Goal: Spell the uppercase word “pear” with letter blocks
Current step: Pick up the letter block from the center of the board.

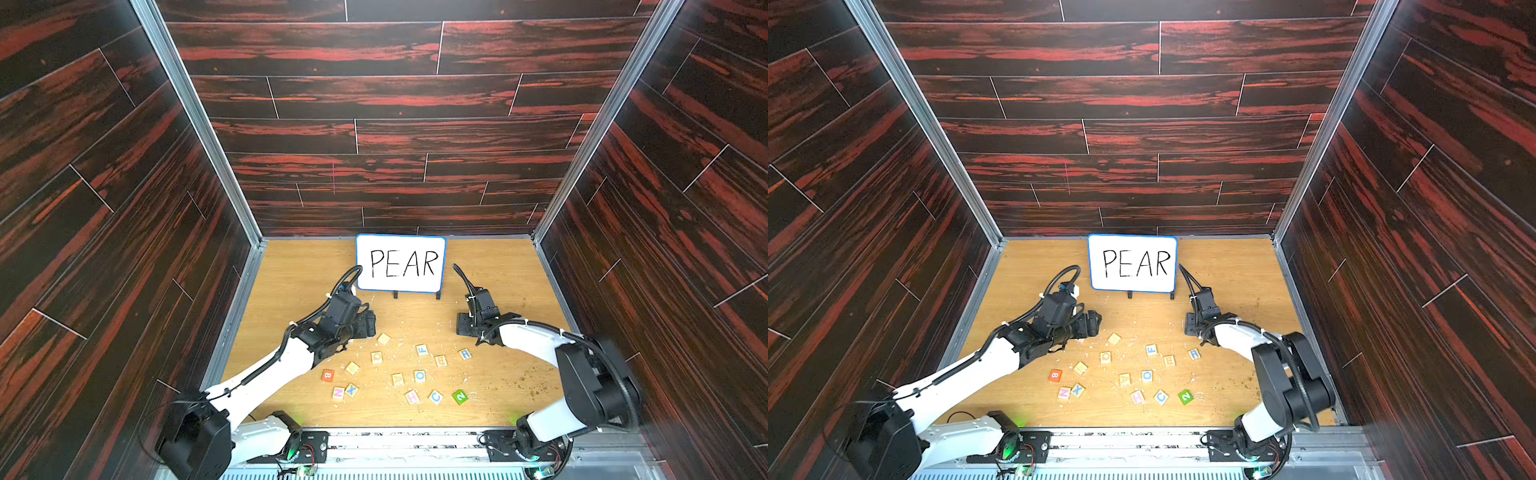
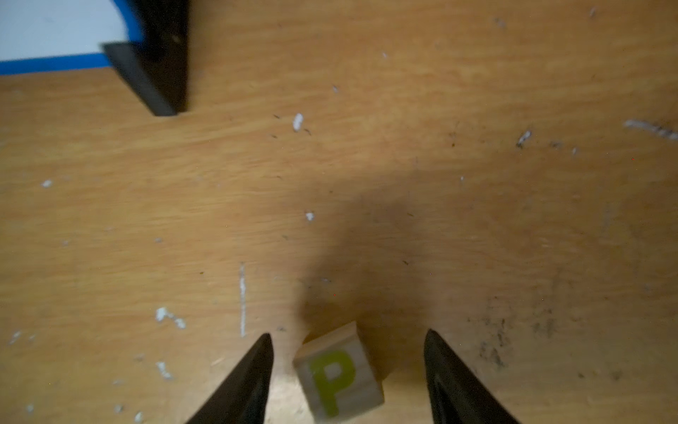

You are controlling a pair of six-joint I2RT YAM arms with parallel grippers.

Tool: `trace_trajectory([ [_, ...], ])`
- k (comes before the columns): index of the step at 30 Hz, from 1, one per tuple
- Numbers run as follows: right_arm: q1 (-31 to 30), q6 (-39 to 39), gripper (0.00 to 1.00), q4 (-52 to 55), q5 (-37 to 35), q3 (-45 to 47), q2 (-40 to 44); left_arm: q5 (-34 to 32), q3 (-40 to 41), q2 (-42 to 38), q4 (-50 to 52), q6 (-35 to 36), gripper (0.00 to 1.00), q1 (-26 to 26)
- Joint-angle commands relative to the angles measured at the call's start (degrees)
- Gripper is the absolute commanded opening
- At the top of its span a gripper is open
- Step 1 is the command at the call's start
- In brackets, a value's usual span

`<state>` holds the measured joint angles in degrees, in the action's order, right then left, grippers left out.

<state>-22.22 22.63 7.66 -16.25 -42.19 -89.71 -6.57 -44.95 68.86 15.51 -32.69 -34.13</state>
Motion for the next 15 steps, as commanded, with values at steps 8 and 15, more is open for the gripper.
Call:
trace_trajectory([
  [8,-0.05,0.49,0.39,1.30,1.48,-0.37,-4.62,-2.70,0.21,-1.45,2.62,-0.45,0.87,0.03],
  [15,-1.72,2.94,0.29,4.89,-1.15,-2.64,-5.28,-5.44,-0.23,-0.50,4.51,-0.88,0.88,0.03],
])
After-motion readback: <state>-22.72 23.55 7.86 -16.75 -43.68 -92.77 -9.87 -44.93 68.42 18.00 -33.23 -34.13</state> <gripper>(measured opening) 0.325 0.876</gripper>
